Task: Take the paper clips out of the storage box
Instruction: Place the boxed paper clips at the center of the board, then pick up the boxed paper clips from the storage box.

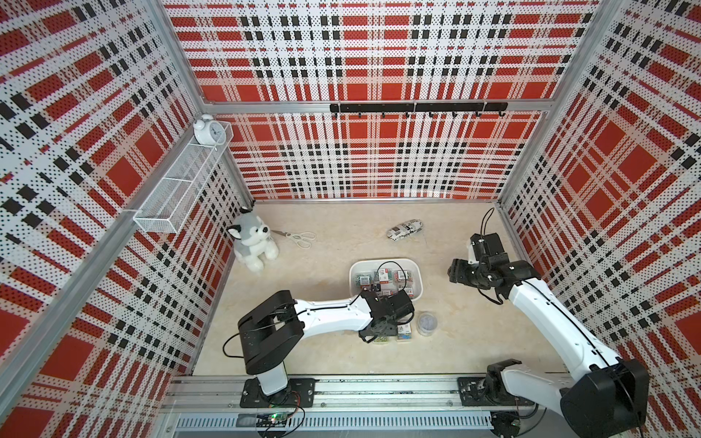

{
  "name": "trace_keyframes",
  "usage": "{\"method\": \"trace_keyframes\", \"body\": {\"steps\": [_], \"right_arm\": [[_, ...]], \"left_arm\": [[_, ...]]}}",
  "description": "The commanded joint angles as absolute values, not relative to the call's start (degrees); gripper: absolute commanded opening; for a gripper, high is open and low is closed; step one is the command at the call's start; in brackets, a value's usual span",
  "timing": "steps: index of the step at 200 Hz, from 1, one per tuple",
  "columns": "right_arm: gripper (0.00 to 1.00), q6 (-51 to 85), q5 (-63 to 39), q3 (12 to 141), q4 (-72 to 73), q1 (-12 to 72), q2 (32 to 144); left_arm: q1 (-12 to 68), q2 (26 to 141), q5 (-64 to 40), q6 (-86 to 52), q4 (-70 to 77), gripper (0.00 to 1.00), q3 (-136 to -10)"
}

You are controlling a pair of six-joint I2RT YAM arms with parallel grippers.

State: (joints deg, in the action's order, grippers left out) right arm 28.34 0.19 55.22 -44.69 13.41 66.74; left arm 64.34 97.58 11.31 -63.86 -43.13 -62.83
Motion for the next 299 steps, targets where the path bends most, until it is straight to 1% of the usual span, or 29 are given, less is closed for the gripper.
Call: {"method": "trace_keyframes", "body": {"steps": [1, 26, 47, 62, 70, 94, 109, 127, 141, 159, 210, 254, 299], "right_arm": [[0.68, 28.2, 0.6, 56.5, -45.5, 13.0, 65.7], [0.68, 28.1, 0.2, 57.9, -46.3, 13.0, 66.3], [0.68, 28.5, -0.9, 60.0, -47.7, 13.0, 67.5], [0.68, 28.4, -1.4, 61.4, -48.1, 13.0, 68.3], [0.67, 28.4, -2.2, 62.1, -48.8, 13.1, 68.6], [0.66, 28.5, -2.4, 64.7, -49.9, 14.2, 69.3], [0.65, 28.6, -1.9, 66.6, -51.1, 16.0, 70.3], [0.64, 28.8, -1.0, 68.9, -52.3, 19.2, 72.3], [0.64, 28.9, -0.4, 71.1, -53.5, 22.1, 74.6], [0.64, 29.2, 0.5, 74.3, -55.0, 26.0, 78.0], [0.64, 31.0, 2.4, 82.8, -58.4, 35.6, 88.4], [0.64, 34.7, 2.5, 86.4, -59.0, 39.2, 94.7], [0.62, 37.7, 3.5, 89.9, -60.5, 40.1, 100.6]], "left_arm": [[63.8, 91.2, 16.6, -62.9, -48.5, 0.73, -67.0], [62.8, 85.9, 23.4, -61.0, -50.4, 0.73, -71.4], [61.1, 81.7, 29.6, -58.4, -51.4, 0.70, -74.1], [60.0, 77.8, 33.1, -55.4, -48.9, 0.70, -74.1], [59.3, 75.2, 34.4, -53.2, -46.4, 0.69, -73.1], [54.7, 65.9, 34.4, -46.8, -35.9, 0.63, -66.2], [48.8, 60.4, 31.4, -44.9, -30.2, 0.62, -60.8], [41.2, 56.5, 28.2, -43.6, -27.6, 0.60, -56.5], [36.0, 55.6, 25.9, -41.5, -27.2, 0.60, -54.9], [31.4, 56.2, 24.0, -37.9, -27.8, 0.61, -54.2], [22.7, 58.3, 23.6, -30.3, -28.5, 0.62, -50.6], [17.7, 58.6, 21.1, -28.3, -25.2, 0.62, -44.8], [14.8, 58.4, 18.7, -27.0, -22.6, 0.63, -40.7]]}}
